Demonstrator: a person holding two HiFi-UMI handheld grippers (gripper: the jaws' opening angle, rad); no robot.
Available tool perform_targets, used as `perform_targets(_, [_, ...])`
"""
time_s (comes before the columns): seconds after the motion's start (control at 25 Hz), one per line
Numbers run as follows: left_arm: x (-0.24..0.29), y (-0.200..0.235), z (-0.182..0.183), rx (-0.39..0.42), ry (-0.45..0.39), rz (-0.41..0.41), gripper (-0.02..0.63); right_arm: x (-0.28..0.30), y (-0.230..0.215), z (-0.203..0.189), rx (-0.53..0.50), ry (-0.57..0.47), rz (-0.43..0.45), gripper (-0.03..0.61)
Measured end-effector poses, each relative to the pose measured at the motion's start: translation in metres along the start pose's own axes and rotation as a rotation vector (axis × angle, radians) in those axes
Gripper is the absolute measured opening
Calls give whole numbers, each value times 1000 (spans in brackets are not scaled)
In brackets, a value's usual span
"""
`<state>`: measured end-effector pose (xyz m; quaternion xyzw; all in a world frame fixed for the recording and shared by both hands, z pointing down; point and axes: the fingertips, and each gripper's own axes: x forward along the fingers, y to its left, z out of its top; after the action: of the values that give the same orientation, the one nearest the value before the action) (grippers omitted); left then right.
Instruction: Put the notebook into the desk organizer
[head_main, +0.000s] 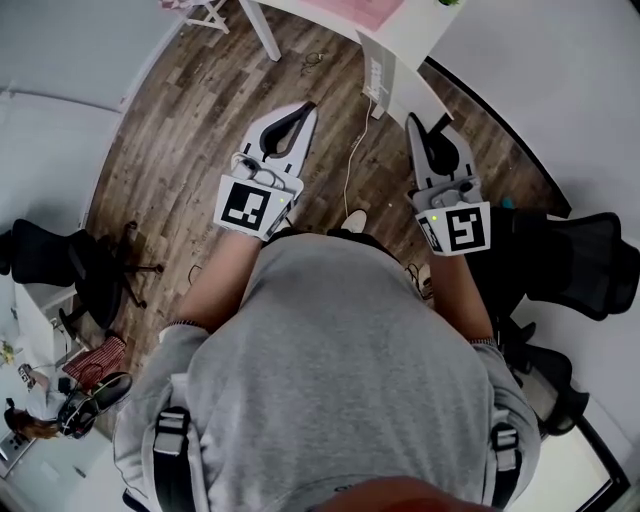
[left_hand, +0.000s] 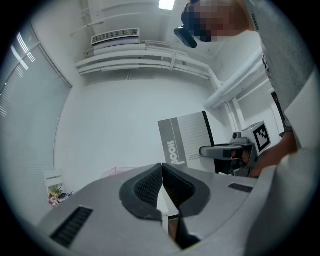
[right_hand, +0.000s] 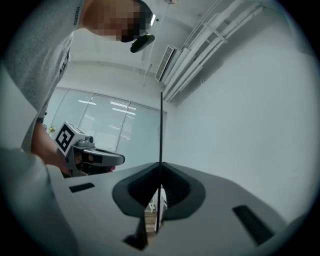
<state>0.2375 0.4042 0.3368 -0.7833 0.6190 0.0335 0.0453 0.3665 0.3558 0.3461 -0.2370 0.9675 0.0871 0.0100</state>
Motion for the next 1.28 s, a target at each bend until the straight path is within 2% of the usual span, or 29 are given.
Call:
perform_targets(0.32, [13, -10, -5, -4, 12, 43, 20, 7, -23, -8, 16, -6, 62, 14])
perform_targets(0.6, [30, 18, -8, -3, 7, 69, 20, 34, -35, -14, 26, -5, 88, 14])
perform_targets(0.8, [49, 59, -14, -8, -1, 60, 20, 75, -42, -19, 23, 2, 78, 14])
perform_targets(1.28, [100, 191, -17, -24, -9, 11, 20, 211, -54, -22, 7, 29, 41, 14])
